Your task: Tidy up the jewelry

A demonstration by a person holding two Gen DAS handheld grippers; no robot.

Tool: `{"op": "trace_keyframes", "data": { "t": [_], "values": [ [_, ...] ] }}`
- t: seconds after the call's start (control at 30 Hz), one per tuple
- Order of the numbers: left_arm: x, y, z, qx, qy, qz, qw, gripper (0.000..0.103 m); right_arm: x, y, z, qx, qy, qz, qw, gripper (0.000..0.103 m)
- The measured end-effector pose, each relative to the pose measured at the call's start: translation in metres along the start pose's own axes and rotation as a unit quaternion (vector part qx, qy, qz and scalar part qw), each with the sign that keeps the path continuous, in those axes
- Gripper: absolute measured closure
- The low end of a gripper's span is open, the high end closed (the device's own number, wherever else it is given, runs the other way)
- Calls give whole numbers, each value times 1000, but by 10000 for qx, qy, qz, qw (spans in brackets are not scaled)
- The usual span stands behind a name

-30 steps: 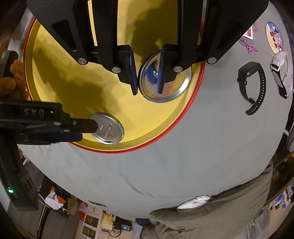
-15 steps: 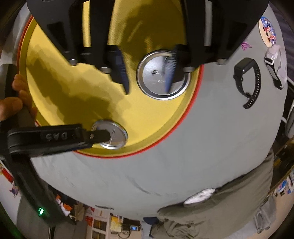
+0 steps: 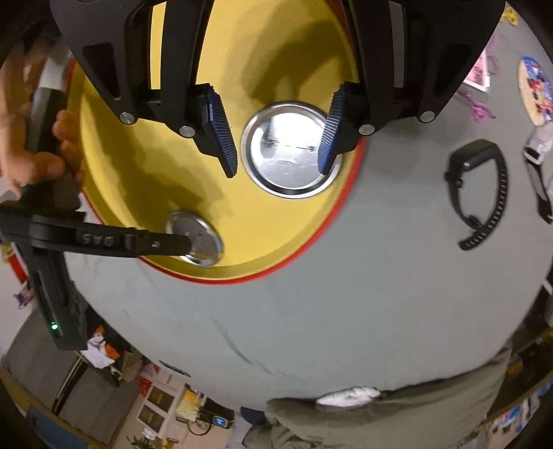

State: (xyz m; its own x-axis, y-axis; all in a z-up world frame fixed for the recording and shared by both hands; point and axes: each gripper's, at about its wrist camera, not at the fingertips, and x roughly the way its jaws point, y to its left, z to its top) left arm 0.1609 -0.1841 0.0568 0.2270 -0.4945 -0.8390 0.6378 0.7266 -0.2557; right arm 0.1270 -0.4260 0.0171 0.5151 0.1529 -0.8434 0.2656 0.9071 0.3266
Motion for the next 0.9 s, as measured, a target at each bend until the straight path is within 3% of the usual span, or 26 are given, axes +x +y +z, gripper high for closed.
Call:
{"op": "trace_keyframes", "data": {
  "t": [0.07, 0.23, 0.47, 0.6, 0.77, 0.9],
  "values": [
    [3, -3, 0, -69, 103, -114, 9999, 59, 1, 4, -1, -84, -13, -63, 9999, 51],
    [20, -10, -2, -249, 591, -132, 9979, 76, 3, 9, -2, -225, -16, -133, 9997, 51],
    [24, -8, 1, -608, 720, -186, 9954, 76, 4, 13, -3, -453, 49, -144, 9989, 51],
    [20, 0, 0, -827, 849, -257, 9926, 76, 5, 6, -2, -359, 304, -206, 9987, 51],
    [14, 12, -1, -970, 867, 31, 9915, 76, 0, -5, 0, -153, 337, -297, 9989, 51],
    [13, 7, -1, -841, 874, 172, 9925, 75, -6, -8, 1, 4, 93, -22, 10000, 51]
  ]
}}
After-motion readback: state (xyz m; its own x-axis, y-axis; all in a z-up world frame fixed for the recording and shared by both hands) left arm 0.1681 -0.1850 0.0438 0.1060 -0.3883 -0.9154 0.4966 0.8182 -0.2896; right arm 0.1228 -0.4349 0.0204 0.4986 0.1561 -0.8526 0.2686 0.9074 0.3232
